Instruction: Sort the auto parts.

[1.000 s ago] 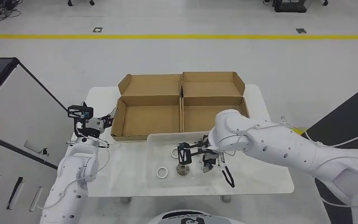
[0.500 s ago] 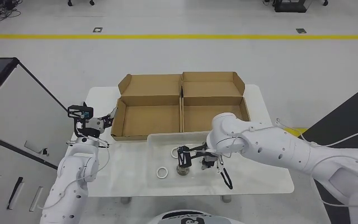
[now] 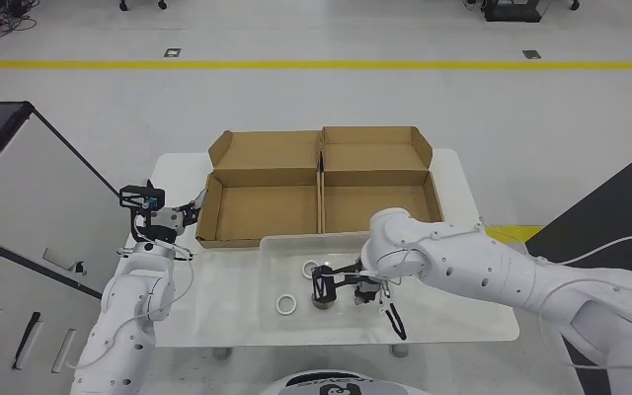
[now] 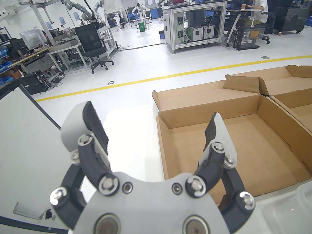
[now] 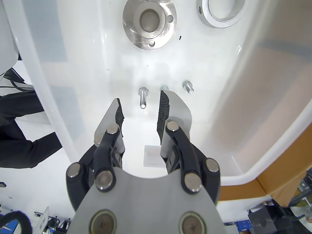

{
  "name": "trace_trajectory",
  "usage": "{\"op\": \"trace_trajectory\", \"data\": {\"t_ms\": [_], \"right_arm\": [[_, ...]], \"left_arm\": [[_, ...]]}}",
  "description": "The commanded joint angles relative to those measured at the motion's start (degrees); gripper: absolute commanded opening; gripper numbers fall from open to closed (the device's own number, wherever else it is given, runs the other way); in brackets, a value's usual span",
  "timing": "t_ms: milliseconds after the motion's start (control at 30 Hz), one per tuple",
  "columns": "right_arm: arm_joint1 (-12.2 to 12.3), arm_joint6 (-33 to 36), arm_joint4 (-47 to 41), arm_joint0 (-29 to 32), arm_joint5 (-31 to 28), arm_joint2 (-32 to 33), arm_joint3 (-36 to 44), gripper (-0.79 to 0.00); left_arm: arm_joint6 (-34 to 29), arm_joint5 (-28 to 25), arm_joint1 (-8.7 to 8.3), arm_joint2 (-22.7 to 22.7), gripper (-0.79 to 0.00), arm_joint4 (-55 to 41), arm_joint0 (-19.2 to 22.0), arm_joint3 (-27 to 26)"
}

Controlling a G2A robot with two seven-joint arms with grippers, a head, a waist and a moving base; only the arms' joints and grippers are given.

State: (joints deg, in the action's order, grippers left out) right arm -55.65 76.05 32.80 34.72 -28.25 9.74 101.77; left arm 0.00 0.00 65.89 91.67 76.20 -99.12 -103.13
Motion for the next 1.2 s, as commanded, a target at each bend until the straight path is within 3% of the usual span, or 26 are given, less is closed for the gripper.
{"op": "trace_trajectory", "data": {"t_ms": [0,1167], "right_arm": [[-0.22,0.12,0.31,0.29,0.12,0.00,-0.23,-0.440],[-2.00,0.82,2.63,1.93,0.81,0.00,-3.04,-0.462]], "left_arm": [[0.00,0.00,0.00,0.00,0.000,0.00,0.00,0.00],[0.00,0.00,0.00,0.00,0.000,0.00,0.00,0.00]]}}
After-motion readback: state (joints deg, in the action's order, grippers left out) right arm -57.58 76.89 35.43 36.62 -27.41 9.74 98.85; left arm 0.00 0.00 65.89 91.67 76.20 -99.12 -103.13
